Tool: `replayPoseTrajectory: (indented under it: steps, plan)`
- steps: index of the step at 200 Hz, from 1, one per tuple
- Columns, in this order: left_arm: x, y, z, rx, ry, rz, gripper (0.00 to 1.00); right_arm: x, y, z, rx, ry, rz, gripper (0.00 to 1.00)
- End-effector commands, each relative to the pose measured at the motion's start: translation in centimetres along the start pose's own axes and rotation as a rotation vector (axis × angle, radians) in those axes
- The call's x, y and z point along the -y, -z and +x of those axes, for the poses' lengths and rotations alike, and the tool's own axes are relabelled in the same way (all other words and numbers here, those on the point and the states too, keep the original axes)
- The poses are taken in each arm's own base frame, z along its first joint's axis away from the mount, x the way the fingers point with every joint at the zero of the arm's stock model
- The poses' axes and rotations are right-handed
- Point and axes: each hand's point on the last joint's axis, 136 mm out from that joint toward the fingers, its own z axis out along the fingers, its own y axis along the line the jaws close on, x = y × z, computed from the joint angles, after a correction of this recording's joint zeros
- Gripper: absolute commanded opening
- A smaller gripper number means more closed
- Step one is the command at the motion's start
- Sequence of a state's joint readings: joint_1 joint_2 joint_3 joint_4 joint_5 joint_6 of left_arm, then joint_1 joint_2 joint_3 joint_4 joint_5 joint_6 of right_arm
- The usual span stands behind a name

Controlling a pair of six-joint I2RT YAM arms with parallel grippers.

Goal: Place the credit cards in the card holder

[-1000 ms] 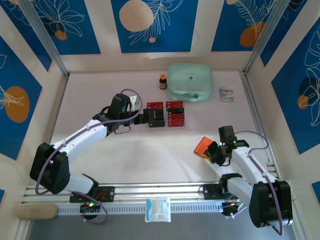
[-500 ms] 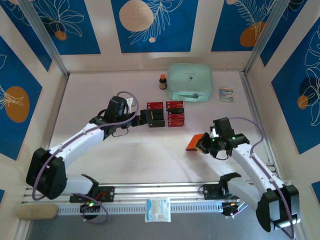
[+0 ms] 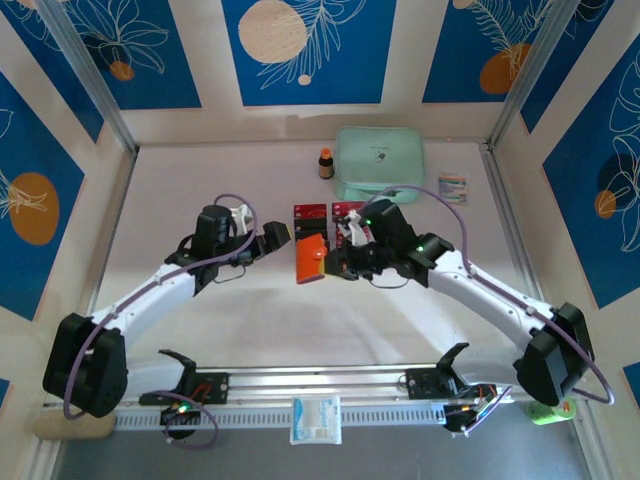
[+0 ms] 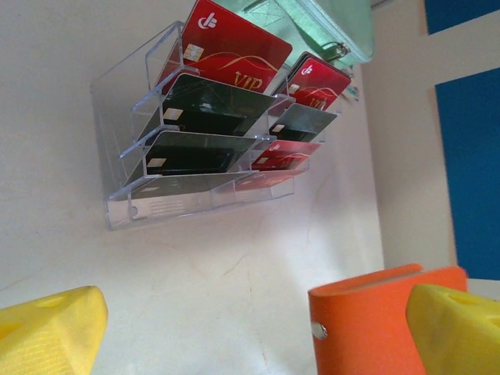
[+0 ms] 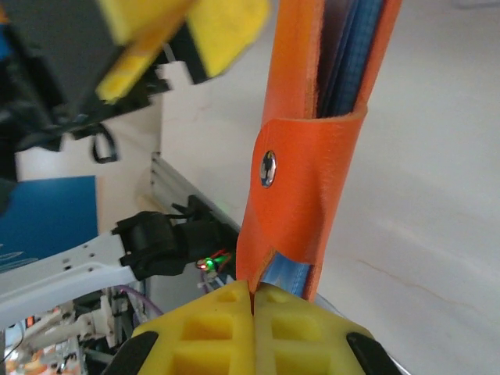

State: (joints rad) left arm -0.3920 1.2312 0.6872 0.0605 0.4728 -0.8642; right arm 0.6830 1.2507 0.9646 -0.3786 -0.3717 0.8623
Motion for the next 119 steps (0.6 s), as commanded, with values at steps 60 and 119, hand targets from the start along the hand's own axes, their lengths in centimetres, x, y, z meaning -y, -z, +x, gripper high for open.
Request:
replayPoseTrajectory:
  steps: [60,119]
  plan:
    - [3.0,0.7,-2.4,0.081,0.086,0.245,0.83,-4.3,-0.9,-1.6,-0.006,0.079,-0.186,0.00]
    - [3.3,0.5,-2.2,0.075,0.103,0.295,0.68,-4.6,-1.4,-2.3,0.000,0.064,-0.206,0.00]
